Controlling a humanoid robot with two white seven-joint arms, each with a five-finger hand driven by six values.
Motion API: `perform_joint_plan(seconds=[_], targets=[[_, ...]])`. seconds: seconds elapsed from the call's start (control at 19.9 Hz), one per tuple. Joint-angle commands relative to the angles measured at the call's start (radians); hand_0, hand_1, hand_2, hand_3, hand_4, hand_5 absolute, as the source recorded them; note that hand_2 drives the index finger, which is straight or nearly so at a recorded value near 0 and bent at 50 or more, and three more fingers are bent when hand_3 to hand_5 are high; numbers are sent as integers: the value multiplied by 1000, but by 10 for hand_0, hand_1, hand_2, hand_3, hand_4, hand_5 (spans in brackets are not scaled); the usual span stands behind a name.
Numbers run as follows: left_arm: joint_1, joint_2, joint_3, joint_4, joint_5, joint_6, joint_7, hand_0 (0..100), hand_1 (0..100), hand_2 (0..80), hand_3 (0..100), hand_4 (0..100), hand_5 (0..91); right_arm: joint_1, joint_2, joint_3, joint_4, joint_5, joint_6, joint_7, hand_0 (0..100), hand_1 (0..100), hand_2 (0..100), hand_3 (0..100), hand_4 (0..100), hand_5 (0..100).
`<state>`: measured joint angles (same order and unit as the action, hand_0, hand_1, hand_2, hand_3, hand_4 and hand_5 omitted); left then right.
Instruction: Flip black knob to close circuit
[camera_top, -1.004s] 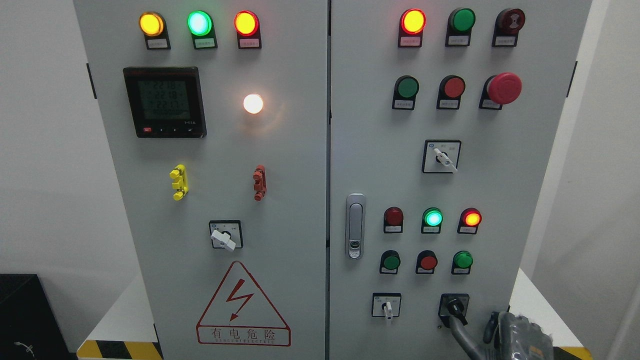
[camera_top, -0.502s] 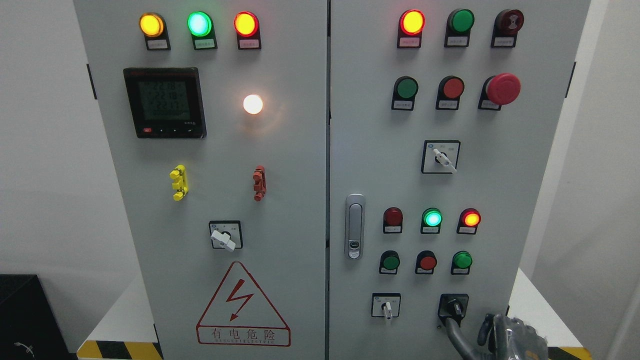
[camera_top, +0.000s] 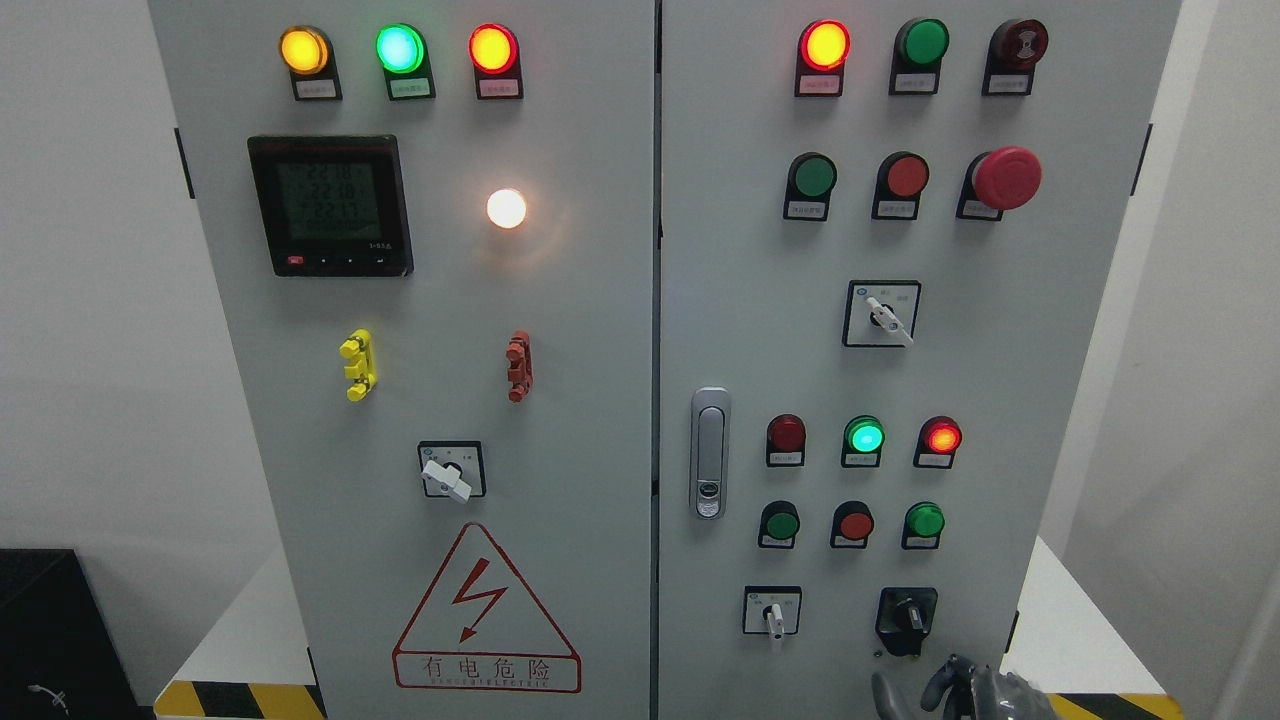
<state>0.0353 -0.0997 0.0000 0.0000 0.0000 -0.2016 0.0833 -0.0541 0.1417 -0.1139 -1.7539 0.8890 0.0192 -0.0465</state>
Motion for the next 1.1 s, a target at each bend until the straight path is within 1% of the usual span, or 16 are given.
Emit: perform_joint_plan(seconds=[0.0,0.05,0.15,0.25,0.3,0.35,0.55,0.65,0.7,0.75,0.8,0.85,0.95,1.05], targets=[[0,0,-21,21,-21,1,0,120,556,0,0,0,0,103,-8,42,-82,-348,-83,2,0,79,499,769,650,546],[0,0,-21,21,-21,-1,1,120,556,0,0,0,0,124,-8,42,-97,-425,-105,2,0,81,463,742,627,516],[0,0,-21,21,-21,-1,0,120,556,0,0,0,0,160,-8,43,-122,-583,-119,2,0,79,394,673,560,445],[0,0,-21,21,-21,1,0,120,556,0,0,0,0,189,-8,45,-148,-706,-123,4,0,80,310,556,480,349],[0,0,-21,21,-21,-1,0,120,556,0,0,0,0,201,-10,45,-154,-750,-125,7,0,80,283,494,448,318],[0,0,-21,21,-21,1,0,120,556,0,0,0,0,212,-10,45,-160,-789,-125,8,0,80,247,435,393,270],[0,0,-21,21,-21,-1,0,120,556,0,0,0,0,246,-10,45,-161,-930,-159,22,0,79,141,276,222,141],[0,0,-21,21,-21,1,0,120,556,0,0,0,0,255,-10,43,-157,-987,-165,56,0,84,90,211,134,15],[0,0,-21,21,-21,-1,0,120,556,0,0,0,0,257,-10,43,-154,-1001,-176,80,0,82,43,158,58,0],[0,0,-21,21,-21,1,1,120,556,0,0,0,0,263,-11,43,-153,-1006,-188,99,0,75,10,113,4,0],[0,0,-21,21,-21,1,0,120,556,0,0,0,0,269,-11,43,-151,-1010,-199,108,0,68,0,60,0,0],[0,0,-21,21,-21,-1,0,120,556,0,0,0,0,275,-11,46,-153,-1010,-205,114,0,61,0,27,0,0],[0,0,-21,21,-21,-1,1,120,556,0,0,0,0,284,-11,60,-154,-1010,-211,117,0,57,0,2,0,0],[0,0,-21,21,-21,1,0,120,556,0,0,0,0,307,-11,66,-157,-1010,-212,119,0,55,0,0,0,0]])
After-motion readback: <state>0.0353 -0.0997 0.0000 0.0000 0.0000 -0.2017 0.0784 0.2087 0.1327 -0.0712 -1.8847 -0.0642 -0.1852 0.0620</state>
